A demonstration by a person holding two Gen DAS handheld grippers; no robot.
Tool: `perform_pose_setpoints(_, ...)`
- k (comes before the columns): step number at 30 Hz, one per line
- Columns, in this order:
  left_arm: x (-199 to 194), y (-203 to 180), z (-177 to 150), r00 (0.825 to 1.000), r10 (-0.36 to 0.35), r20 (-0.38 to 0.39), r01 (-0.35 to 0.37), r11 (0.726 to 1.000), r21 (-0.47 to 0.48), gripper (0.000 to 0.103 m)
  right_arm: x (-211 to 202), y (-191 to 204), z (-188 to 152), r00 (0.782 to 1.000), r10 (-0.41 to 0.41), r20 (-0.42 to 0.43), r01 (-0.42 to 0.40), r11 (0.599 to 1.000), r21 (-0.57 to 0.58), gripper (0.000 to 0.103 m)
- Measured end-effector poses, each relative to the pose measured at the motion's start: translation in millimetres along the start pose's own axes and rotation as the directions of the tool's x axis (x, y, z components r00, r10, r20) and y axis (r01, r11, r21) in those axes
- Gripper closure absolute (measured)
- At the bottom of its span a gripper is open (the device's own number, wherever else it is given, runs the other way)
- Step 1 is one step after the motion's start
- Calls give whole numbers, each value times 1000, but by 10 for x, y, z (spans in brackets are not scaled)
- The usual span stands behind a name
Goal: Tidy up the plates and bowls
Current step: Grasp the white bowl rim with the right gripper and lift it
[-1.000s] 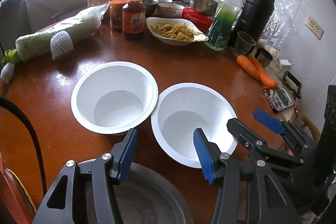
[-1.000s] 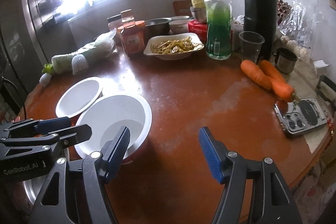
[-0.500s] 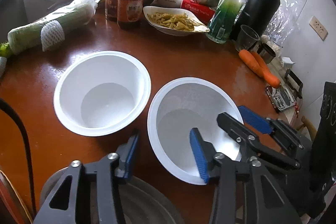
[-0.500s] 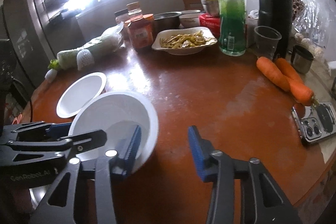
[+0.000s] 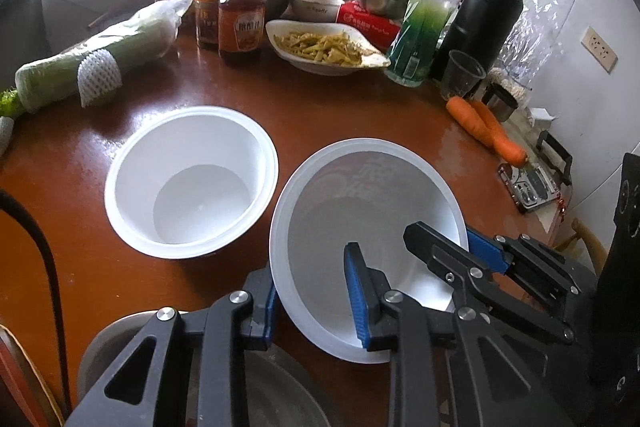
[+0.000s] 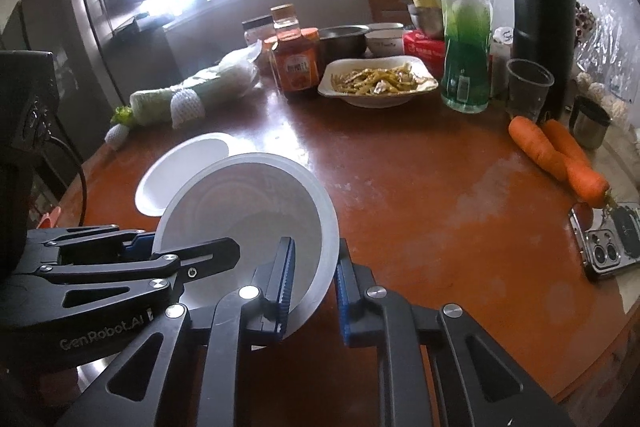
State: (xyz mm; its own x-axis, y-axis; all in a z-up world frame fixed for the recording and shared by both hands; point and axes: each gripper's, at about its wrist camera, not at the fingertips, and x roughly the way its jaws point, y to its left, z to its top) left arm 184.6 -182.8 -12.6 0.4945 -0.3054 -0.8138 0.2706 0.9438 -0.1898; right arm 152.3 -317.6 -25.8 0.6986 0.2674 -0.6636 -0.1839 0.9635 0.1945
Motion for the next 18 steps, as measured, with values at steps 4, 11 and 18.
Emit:
perform_pose_setpoints(4, -130, 5, -9, 1000, 0, 24, 0, 1000, 2, 74, -101, 58, 27, 1000, -1, 19, 1, 1000, -10, 84)
perform_pose_setpoints(11, -394, 56, -46, 997, 20, 76, -20, 1000, 1, 74, -269, 229, 68, 998, 14, 55, -13, 999, -31, 84)
perform_pose_setpoints(18, -662, 156, -134, 992, 37, 119, -36, 999, -16, 74, -429, 459, 72, 995, 39, 90, -33, 997, -67, 84)
